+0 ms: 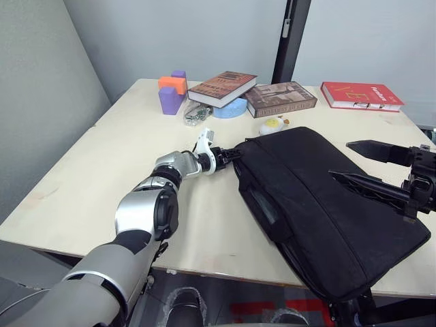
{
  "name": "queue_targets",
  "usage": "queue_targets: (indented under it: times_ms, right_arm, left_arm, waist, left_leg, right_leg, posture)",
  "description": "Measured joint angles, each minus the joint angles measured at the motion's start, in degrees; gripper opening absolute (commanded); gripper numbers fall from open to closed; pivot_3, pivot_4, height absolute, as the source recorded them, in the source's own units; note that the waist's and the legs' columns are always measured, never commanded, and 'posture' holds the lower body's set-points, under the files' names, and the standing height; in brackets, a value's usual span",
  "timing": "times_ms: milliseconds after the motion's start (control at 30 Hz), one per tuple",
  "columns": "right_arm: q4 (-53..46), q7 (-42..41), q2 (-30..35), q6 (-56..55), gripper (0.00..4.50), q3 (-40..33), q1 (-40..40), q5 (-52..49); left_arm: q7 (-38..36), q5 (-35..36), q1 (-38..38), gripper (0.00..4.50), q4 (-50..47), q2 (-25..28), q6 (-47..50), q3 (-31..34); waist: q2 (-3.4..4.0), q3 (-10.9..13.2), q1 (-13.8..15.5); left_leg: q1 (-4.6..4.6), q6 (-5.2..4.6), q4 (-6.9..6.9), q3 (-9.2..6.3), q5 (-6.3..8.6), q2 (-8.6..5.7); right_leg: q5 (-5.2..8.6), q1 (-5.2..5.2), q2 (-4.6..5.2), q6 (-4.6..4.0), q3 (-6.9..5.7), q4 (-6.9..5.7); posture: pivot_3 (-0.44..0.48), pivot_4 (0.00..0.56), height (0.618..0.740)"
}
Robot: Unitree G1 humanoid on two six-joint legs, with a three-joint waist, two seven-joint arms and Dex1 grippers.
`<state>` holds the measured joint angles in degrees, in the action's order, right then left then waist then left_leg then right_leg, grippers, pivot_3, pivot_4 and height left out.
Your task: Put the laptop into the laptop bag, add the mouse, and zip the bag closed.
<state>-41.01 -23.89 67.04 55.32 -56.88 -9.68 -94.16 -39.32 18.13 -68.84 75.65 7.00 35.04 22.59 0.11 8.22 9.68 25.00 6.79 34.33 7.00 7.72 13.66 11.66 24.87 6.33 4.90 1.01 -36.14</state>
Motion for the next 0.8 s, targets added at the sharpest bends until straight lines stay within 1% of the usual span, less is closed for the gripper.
queue_targets:
  times_ms: [33, 133, 200, 300, 333, 367, 500, 600, 667, 700, 800]
  right_arm:
    - [-0.07, 0.18, 0.00, 0.01, 4.50, 0.00, -0.01, -0.07]
    - [-0.12, 0.71, 0.00, 0.06, 4.50, -0.01, -0.16, -0.22]
    - [-0.31, 1.01, 0.00, 0.17, 4.50, -0.06, -0.72, -0.48]
    - [-0.80, 1.49, -0.02, 0.39, 4.50, -0.18, -1.22, -0.58]
    - [-0.96, 1.62, -0.03, 0.39, 4.50, -0.35, -1.45, -0.60]
    - [-1.15, 1.77, -0.04, 0.39, 4.50, -0.43, -1.63, -0.66]
    - [-1.16, 2.07, -0.30, 0.53, 4.50, -1.14, -2.74, -1.68]
    - [-0.95, 2.26, -0.94, 1.33, 4.50, -2.87, -5.16, -4.54]
    - [0.32, 1.77, -3.34, 2.85, 4.50, -5.08, -9.36, -6.70]
    - [0.67, 1.60, -4.06, 3.37, 4.50, -5.41, -10.56, -6.72]
    - [2.92, -1.51, -8.99, 6.10, 4.50, -8.17, -18.11, -5.46]
  left_arm:
    - [0.30, 0.02, 0.00, 3.05, 0.00, -0.27, -0.30, 0.09]
    - [0.61, -0.01, 0.01, 2.27, 0.09, -0.66, -0.48, 0.24]
    - [0.24, -0.07, 0.01, 1.60, 0.23, -0.72, -0.37, 0.24]
    - [-0.86, -0.31, 0.01, 0.48, 0.22, -0.28, -0.36, 0.16]
    - [-1.25, -0.39, 0.01, 0.21, 0.22, -0.16, -0.31, -0.01]
    - [-1.52, -0.45, 0.01, 0.04, 0.22, -0.07, -0.23, -0.12]
    - [-2.59, -0.55, 0.00, 0.04, 0.23, 0.74, 0.53, -0.29]
    - [-4.10, -0.50, -0.02, 0.04, 0.23, 1.74, 2.18, -0.28]
    - [-5.32, -0.30, -0.05, 0.04, 0.18, 2.68, 4.23, -0.27]
    - [-5.54, -0.30, -0.05, 0.04, 0.18, 2.98, 4.61, -0.27]
    - [-6.36, 0.04, -0.06, 0.04, 0.03, 4.07, 6.27, -0.26]
  waist:
    - [0.00, 0.00, 0.05]
    - [0.00, 0.00, 0.23]
    - [0.00, 0.00, 0.35]
    - [0.00, 0.00, 0.40]
    - [0.00, 0.00, 0.41]
    - [0.00, 0.00, 0.41]
    - [0.00, 0.00, 0.30]
    - [0.00, 0.01, 0.17]
    - [-0.01, 0.02, 0.23]
    - [-0.01, 0.02, 0.26]
    - [-0.02, 0.03, 0.35]
  left_leg:
    - [0.00, -0.01, 0.02, 0.00, 0.00, -0.01]
    - [0.00, -0.03, 0.05, 0.00, 0.00, -0.03]
    - [0.02, -0.04, 0.05, 0.00, 0.00, -0.04]
    - [0.02, -0.05, 0.01, 0.00, 0.00, -0.04]
    - [0.03, -0.05, 0.00, 0.00, 0.00, -0.04]
    - [0.03, -0.05, -0.01, 0.00, 0.00, -0.04]
    - [0.03, -0.05, -0.02, 0.00, 0.00, -0.04]
    - [0.04, -0.05, -0.06, 0.01, 0.00, -0.04]
    - [0.10, -0.05, -0.09, 0.00, 0.01, -0.04]
    - [0.10, -0.06, -0.11, 0.00, 0.01, -0.05]
    - [0.15, -0.06, -0.17, -0.02, 0.02, -0.04]
  right_leg:
    - [0.00, -0.01, 0.01, 0.00, 0.01, 0.00]
    - [0.00, -0.01, 0.04, 0.01, 0.01, 0.00]
    - [-0.01, 0.00, 0.04, 0.01, 0.01, 0.01]
    - [-0.01, 0.01, 0.04, 0.02, 0.00, 0.04]
    - [-0.01, 0.01, 0.04, 0.02, 0.00, 0.05]
    - [-0.01, 0.01, 0.04, 0.02, 0.00, 0.06]
    - [-0.01, 0.02, 0.04, 0.02, 0.00, 0.07]
    - [-0.01, 0.05, 0.04, 0.02, -0.01, 0.07]
    - [-0.01, 0.07, 0.05, 0.02, -0.04, 0.14]
    - [-0.01, 0.07, 0.05, 0.02, -0.04, 0.15]
    - [-0.01, 0.08, 0.05, 0.02, -0.11, 0.27]
  posture:
    - [0.000, 0.150, 0.725]
    - [0.000, 0.150, 0.725]
    - [0.000, 0.150, 0.725]
    - [0.000, 0.150, 0.725]
    - [0.000, 0.150, 0.725]
    - [0.000, 0.150, 0.725]
    - [0.000, 0.150, 0.725]
    - [0.000, 0.150, 0.725]
    - [0.000, 0.150, 0.725]
    - [0.000, 0.150, 0.725]
    - [0.000, 0.150, 0.725]
